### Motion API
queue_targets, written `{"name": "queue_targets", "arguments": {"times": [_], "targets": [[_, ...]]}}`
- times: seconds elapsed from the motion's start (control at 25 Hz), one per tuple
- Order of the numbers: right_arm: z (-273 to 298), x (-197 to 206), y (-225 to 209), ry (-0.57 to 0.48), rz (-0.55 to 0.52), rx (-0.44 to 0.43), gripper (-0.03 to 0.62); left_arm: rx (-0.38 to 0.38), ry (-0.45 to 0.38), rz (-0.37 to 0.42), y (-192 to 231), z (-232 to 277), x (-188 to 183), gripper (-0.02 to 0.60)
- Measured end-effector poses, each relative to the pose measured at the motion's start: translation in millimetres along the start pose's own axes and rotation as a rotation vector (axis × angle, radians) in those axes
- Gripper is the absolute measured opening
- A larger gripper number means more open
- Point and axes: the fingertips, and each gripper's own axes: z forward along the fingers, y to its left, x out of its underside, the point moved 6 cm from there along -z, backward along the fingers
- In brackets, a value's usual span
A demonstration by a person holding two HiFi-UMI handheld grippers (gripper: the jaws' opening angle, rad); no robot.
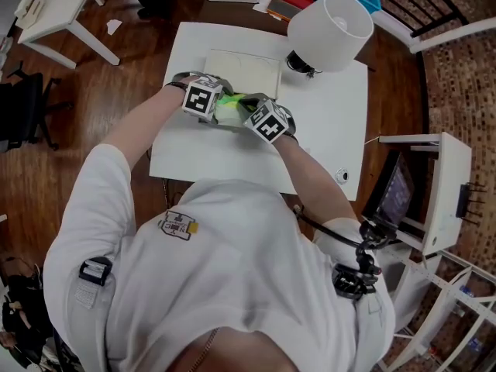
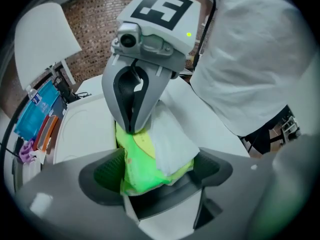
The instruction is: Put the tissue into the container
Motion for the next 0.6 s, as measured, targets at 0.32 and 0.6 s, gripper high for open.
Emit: {"name": "queue_targets", "arguments": {"times": [0.32, 0.6], "targets": [[17.0, 2.2, 3.6, 0.026, -0.033, -0.029, 0.0, -0.036, -0.043, -0.066, -2.6, -12.6, 7.9, 0.439], [21.7, 1.8, 2.3, 0.019, -0.038, -0.042, 0.0, -0.103, -0.116, -0.184, -5.6, -19.2, 12.7, 0.439]]}}
